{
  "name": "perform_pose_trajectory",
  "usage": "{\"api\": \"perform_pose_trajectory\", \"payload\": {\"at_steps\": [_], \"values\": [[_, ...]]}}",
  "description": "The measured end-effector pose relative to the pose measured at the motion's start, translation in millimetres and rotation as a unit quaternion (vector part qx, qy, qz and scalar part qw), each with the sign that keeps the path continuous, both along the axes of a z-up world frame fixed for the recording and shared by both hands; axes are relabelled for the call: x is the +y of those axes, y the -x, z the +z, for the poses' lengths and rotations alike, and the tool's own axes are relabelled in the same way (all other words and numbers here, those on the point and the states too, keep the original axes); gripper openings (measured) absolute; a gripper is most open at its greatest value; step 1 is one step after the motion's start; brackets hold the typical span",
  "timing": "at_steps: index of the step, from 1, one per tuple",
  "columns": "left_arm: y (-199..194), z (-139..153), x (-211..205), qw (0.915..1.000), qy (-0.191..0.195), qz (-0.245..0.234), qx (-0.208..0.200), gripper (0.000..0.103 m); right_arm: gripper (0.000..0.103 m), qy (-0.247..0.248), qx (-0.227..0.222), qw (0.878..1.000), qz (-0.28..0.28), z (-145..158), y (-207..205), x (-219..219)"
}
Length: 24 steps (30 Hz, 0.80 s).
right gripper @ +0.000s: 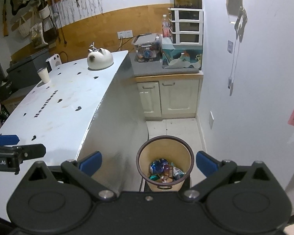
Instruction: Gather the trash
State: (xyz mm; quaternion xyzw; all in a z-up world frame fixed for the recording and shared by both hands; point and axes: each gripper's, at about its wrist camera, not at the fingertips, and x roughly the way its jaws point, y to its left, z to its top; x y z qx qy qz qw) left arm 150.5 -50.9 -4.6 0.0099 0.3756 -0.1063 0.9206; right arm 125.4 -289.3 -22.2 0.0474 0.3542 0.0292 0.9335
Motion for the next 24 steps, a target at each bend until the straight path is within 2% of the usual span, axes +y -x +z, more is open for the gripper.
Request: {"api": "perform_pose_trajectory", "payload": {"at_steps": [12,24], "values": [[31.6,6.1,24.1,0.9998,0.001,0.013,-0.012,0.103,0.103,0.006,-0.015,1.0,-0.008,10.4,29.1,17.8],[35.2,5.1,28.5,0.9999,0.004,0.015,-0.007,0.103,0.103,0.013,-0.017,1.0,-0.005,13.5,39.8,25.2]]}}
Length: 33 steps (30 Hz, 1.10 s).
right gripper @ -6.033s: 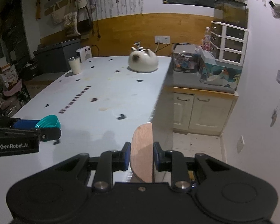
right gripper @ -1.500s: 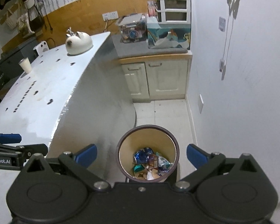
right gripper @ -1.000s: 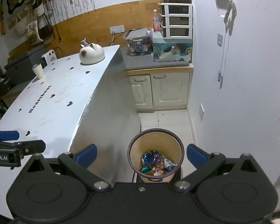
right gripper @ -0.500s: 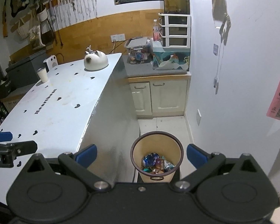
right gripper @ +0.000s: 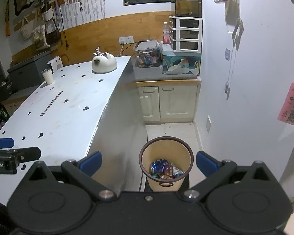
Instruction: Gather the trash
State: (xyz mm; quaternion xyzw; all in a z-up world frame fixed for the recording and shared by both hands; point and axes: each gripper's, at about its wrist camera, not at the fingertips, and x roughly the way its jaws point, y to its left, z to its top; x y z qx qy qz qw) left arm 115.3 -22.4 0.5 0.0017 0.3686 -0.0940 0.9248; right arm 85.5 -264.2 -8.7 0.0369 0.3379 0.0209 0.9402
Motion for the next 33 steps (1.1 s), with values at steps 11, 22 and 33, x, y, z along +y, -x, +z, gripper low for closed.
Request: {"api": "perform_pose_trajectory", "payload": {"at_steps": [11,22,33], "values": [[1.1,-0.5,-1.9,1.0,-0.006,0.007,0.002,0.103,0.103,-0.001,0.003,1.0,0.002,-2.0,3.1,2.1],[1.5,0.2,-4.0,1.0,-0.007,0.007,0.002,0.103,0.103,-0.003,0.004,1.0,0.0,-3.9,4.3,-0.8],[2.0,1.2,-5.0,0.9999,-0.008,0.008,0.001,0.103,0.103,-0.003,0.003,1.0,0.001,-4.0,4.5,-1.9]]}}
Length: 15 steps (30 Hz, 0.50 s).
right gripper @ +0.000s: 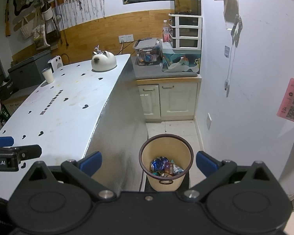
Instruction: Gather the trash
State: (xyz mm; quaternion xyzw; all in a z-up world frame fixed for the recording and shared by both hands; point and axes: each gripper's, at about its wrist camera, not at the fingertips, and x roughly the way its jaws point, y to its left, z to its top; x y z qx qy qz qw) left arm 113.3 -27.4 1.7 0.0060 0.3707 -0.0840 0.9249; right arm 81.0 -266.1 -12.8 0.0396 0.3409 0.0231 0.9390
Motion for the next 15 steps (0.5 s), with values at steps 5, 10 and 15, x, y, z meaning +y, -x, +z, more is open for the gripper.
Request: {"api": "perform_pose_trajectory", "payload": {"at_steps": [5,10,15], "values": [[-0.3,0.3,0.3,1.0,-0.001,0.001,-0.001,0.103,0.103,-0.001,0.0,1.0,0.001,0.0,0.4,-2.2],[1.4,0.6,-0.4,1.0,-0.002,0.004,-0.001,0.103,0.103,-0.001,-0.001,1.0,0.001,0.4,-0.1,-4.0],[1.9,1.0,-0.8,1.0,-0.003,0.004,-0.002,0.103,0.103,-0.001,0.0,1.0,0.002,0.3,0.1,-4.6]]}}
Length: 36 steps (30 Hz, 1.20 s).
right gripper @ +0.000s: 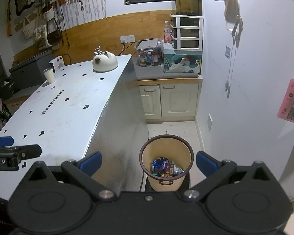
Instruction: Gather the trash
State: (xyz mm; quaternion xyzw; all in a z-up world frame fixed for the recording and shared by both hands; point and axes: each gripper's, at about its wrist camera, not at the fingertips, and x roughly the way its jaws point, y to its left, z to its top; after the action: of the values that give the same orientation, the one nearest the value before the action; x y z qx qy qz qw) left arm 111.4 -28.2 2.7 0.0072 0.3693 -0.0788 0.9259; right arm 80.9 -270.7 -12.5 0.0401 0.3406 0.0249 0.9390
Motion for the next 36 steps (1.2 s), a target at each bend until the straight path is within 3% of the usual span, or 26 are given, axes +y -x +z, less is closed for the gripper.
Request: {"api": "perform_pose_trajectory", "payload": {"at_steps": [36], "values": [[1.9,-0.9,-9.9,1.0,-0.007,0.002,0.002,0.103,0.103,-0.002,-0.001,1.0,0.002,1.3,1.3,-7.0]]}}
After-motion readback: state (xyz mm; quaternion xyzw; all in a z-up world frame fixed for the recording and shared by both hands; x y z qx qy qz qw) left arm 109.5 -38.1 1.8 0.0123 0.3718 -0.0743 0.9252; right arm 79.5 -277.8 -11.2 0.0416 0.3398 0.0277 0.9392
